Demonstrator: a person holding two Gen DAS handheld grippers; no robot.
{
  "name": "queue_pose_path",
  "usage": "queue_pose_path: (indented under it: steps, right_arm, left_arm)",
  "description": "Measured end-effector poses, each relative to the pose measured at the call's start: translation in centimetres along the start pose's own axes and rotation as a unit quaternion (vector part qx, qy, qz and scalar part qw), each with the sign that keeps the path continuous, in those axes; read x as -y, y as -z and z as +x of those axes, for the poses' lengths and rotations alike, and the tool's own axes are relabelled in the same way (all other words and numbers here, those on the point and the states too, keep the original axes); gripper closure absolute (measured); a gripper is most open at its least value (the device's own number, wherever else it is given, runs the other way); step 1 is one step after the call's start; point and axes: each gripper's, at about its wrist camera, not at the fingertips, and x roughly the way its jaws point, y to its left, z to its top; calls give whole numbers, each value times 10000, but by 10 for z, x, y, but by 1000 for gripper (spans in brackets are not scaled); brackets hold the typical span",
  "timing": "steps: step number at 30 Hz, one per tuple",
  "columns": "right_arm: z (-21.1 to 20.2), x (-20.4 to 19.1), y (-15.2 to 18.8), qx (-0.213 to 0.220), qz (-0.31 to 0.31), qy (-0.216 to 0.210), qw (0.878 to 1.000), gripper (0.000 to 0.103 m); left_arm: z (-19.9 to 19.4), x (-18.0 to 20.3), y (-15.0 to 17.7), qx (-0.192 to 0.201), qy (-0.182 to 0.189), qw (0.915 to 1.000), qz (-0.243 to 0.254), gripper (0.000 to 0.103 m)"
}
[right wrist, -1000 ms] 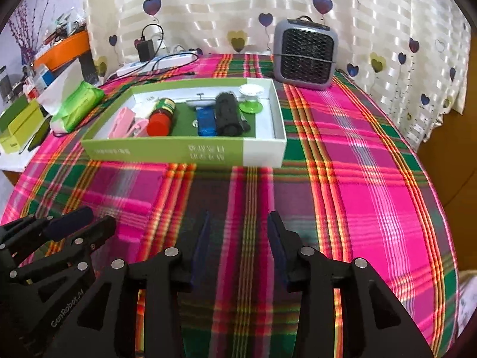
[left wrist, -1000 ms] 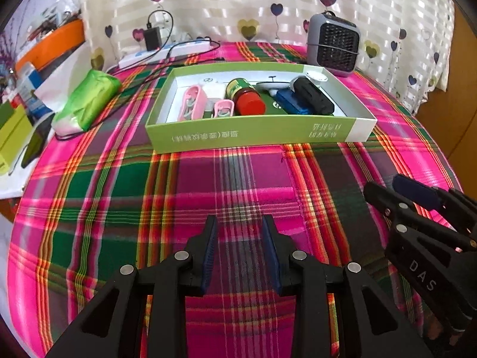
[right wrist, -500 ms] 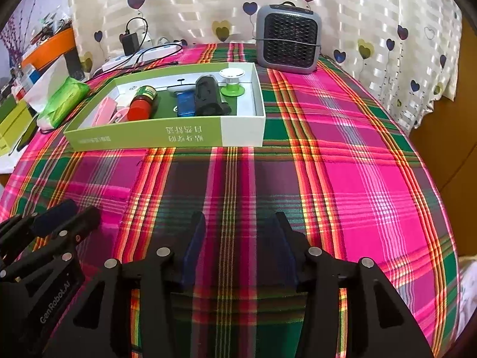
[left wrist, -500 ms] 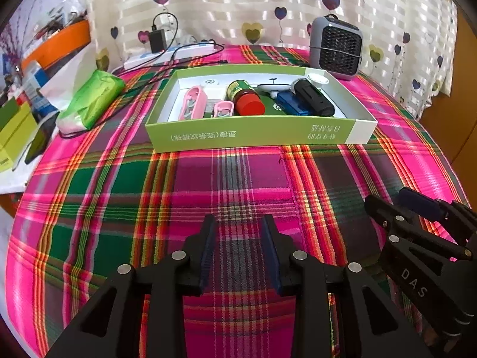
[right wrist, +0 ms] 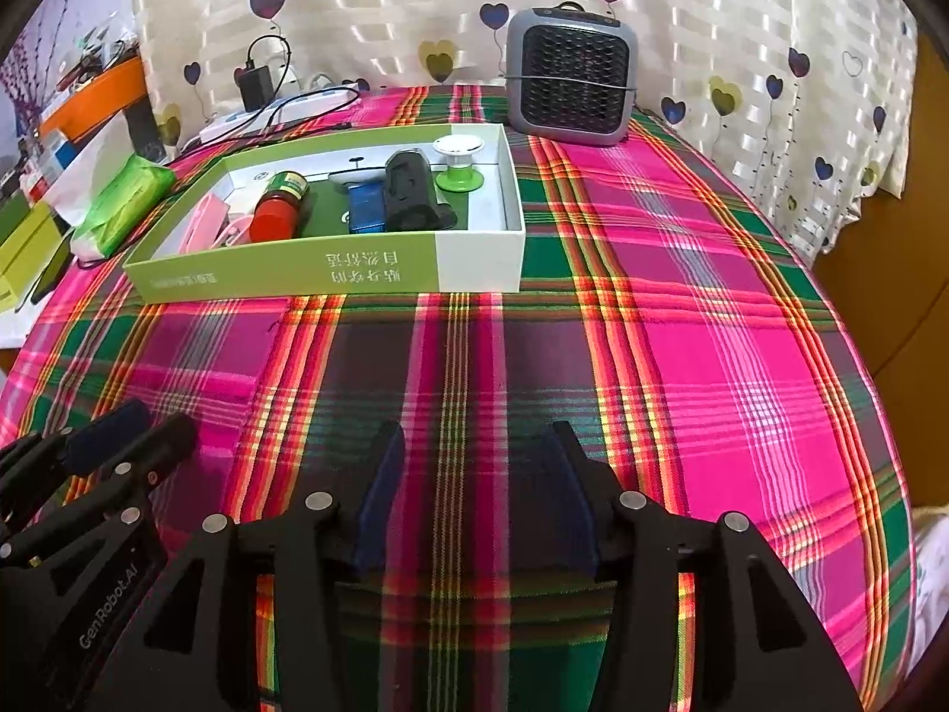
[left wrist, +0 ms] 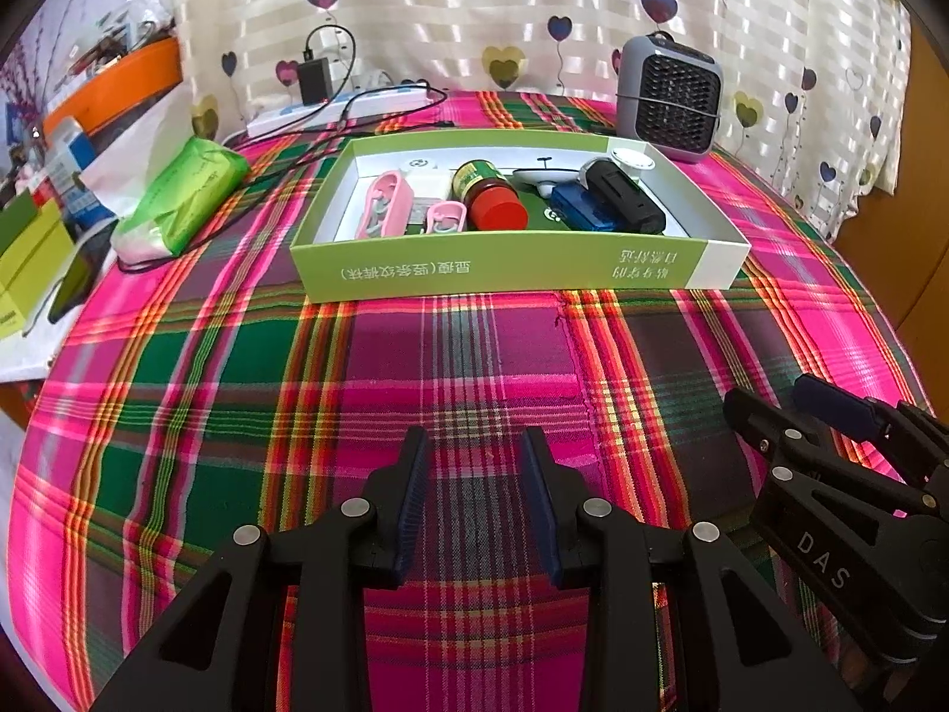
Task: Organize rigid objects
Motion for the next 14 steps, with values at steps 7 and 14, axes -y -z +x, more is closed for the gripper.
queue_pose_path:
  steps: [7,14]
  right_arm:
    - [0,0,0,0,-2,1,10000,52]
    - [0,0,0,1,-2,2,10000,52]
  left_arm:
    - [-1,-1,0,6,21,10000,-17,73]
    - [0,0,1,4,15,10000,-11,73]
